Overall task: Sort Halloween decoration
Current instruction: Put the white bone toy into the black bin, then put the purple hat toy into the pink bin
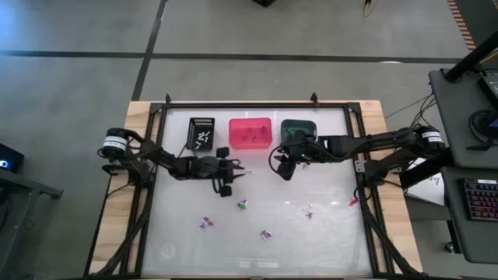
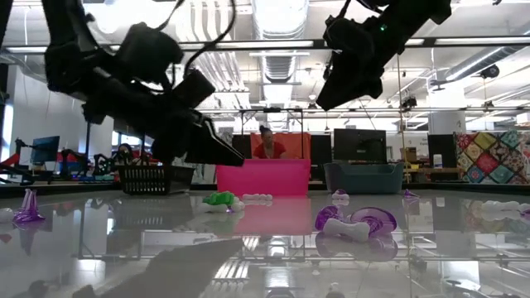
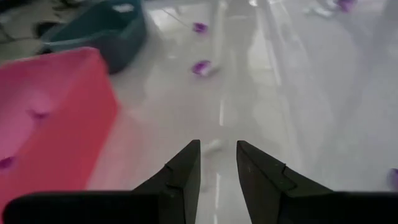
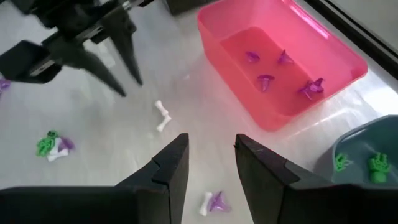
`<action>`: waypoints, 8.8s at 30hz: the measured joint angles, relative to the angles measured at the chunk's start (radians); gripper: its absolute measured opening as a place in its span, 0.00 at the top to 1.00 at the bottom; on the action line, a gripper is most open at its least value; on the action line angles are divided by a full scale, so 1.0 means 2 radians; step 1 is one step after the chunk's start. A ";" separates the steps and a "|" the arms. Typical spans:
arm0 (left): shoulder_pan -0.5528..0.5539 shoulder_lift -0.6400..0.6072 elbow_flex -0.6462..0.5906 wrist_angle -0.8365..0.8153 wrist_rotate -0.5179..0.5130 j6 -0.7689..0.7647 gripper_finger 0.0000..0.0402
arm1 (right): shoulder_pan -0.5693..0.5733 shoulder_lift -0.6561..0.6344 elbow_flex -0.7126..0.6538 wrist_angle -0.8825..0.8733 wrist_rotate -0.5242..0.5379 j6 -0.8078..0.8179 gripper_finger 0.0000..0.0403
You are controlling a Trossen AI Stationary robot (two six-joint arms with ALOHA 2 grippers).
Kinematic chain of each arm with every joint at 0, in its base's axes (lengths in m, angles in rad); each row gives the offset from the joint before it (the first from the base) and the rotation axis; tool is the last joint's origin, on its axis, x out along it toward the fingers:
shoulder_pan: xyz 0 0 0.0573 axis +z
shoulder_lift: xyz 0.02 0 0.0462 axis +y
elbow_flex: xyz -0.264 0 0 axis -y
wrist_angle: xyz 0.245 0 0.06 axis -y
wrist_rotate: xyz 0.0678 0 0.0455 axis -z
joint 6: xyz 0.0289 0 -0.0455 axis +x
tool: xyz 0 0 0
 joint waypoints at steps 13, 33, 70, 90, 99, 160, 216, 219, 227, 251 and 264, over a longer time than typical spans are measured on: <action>0.006 0.064 0.001 0.062 -0.017 -0.001 0.78 | 0.000 0.002 0.000 0.024 0.000 -0.007 0.69; 0.013 0.125 0.024 0.074 -0.024 -0.020 0.80 | 0.000 0.002 -0.004 0.024 0.000 -0.004 0.69; 0.031 -0.242 -0.102 -0.108 -0.219 -0.084 1.00 | 0.000 0.002 -0.005 0.025 0.000 0.001 0.68; 0.192 -0.320 -0.093 -0.314 -0.202 -0.163 0.88 | 0.000 0.002 -0.005 0.026 0.000 0.019 0.68; 0.192 -0.320 -0.090 -0.321 -0.193 -0.163 0.78 | 0.000 0.002 -0.005 0.025 -0.037 0.069 0.68; 0.129 -0.320 -0.090 -0.290 -0.125 -0.191 0.80 | -0.018 0.272 0.163 -0.235 -0.039 0.166 0.75; 0.129 -0.320 -0.090 -0.290 -0.125 -0.195 0.80 | -0.032 0.274 0.195 -0.193 -0.030 0.124 0.61; 0.129 -0.320 -0.090 -0.290 -0.125 -0.195 0.80 | -0.032 0.288 0.195 -0.190 -0.030 0.123 0.61; 0.128 -0.320 -0.091 -0.291 -0.125 -0.196 0.80 | -0.034 0.313 0.196 -0.179 -0.027 0.122 0.67; 0.127 -0.320 -0.091 -0.290 -0.124 -0.197 0.80 | -0.034 0.267 0.200 -0.173 -0.032 0.078 0.97; 0.103 -0.320 -0.091 -0.285 -0.112 -0.207 0.80 | -0.067 0.213 0.200 -0.066 -0.040 0.003 0.97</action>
